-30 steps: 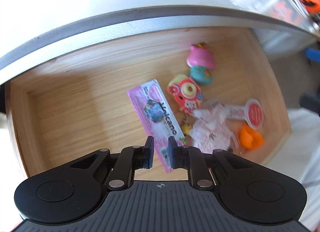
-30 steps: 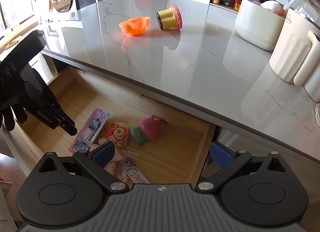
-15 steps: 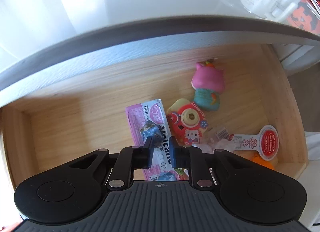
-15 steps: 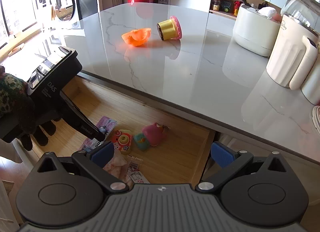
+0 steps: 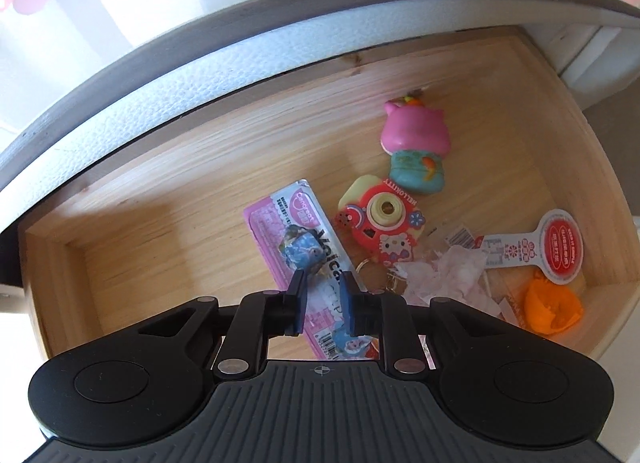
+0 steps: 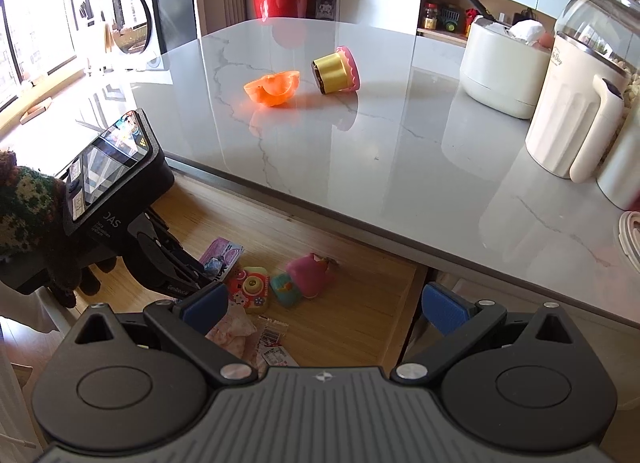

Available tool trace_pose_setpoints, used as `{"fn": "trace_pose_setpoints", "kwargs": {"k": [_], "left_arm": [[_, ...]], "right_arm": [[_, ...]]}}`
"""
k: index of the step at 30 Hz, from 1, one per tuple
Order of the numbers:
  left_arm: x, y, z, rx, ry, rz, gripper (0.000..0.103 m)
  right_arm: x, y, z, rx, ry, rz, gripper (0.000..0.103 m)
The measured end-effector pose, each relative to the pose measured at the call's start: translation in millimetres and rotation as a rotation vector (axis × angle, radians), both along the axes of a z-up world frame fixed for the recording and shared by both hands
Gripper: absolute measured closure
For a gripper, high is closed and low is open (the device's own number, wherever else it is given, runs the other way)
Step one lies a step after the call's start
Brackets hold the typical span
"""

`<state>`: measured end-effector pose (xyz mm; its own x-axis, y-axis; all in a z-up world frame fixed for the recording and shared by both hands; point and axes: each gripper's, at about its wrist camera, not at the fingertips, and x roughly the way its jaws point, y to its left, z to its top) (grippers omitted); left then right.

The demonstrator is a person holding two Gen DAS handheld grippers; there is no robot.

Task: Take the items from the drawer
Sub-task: 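Lift the pink Volcano packet out of the drawer with the left gripper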

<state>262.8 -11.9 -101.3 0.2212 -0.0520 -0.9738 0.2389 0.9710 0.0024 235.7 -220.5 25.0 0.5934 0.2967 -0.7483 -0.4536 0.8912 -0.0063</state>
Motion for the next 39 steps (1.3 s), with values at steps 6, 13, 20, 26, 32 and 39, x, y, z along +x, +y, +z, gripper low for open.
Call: {"fn": "trace_pose_setpoints", "kwargs": {"k": [6,13,20,26,32,39], "left_arm": [[12.4,19.0,0.7,-0.167,0.042,0.22,0.068],[8.7,-4.6,3.3,-0.105,0.049,0.016,0.046],[3.9,15.9,2.5,-0.057,0.006,0.061,0.046],[15.2,10.0,-2.8,-0.084,0.06,0.094,0.039],[18.8,9.2,-9.0,-0.068,0.117,0.083,0.042],[16.3,13.3,0.3,-0.042,0.118,0.005,0.051]], "right_arm": [[-3.1,-0.4,1.9,0.01,-0.005,0.005,0.0],[-3.6,-1.2,1.2,0.008,-0.002,-0.002,0.0],[-6.1,-2.3,3.6,0.022,-0.001,0.007,0.0],[-9.4,-1.3,5.2,0.026,-0.005,0.018,0.0],[-7.9,-2.9,2.8,0.019,0.002,0.002,0.0],[-2.1,-2.5,-4.4,0.002,0.028,-0.006,0.0]]}}
